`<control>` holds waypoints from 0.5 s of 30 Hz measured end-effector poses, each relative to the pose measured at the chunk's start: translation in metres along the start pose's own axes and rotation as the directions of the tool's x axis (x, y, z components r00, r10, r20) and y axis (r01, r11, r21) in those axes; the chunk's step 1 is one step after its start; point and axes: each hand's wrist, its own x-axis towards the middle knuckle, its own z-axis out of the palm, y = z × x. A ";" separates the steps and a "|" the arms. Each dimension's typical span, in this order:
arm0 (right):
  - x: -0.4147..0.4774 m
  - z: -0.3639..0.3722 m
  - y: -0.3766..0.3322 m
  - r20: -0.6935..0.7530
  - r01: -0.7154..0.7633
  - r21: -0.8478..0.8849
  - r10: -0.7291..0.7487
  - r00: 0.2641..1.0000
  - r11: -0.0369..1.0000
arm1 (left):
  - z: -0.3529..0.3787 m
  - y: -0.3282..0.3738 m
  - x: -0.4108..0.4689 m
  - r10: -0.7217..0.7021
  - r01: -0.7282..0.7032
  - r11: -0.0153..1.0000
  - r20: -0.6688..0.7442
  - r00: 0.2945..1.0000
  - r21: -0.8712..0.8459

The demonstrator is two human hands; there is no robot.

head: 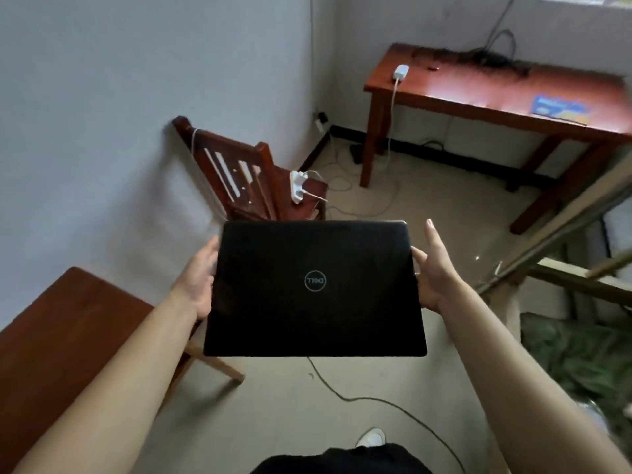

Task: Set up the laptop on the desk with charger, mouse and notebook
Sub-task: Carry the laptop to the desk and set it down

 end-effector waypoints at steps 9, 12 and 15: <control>0.033 -0.148 -0.095 -0.164 -0.046 0.004 0.046 0.985 0.999 | 0.164 0.036 0.077 -0.182 0.168 0.979 0.121 0.976 0.115; 0.062 -0.177 -0.131 -0.189 -0.070 -0.017 0.065 0.980 0.997 | 0.203 0.057 0.114 -0.192 0.169 0.973 0.139 0.972 0.160; 0.091 -0.195 -0.159 -0.196 -0.082 0.002 0.081 0.977 0.997 | 0.238 0.079 0.159 -0.179 0.144 0.967 0.156 0.971 0.211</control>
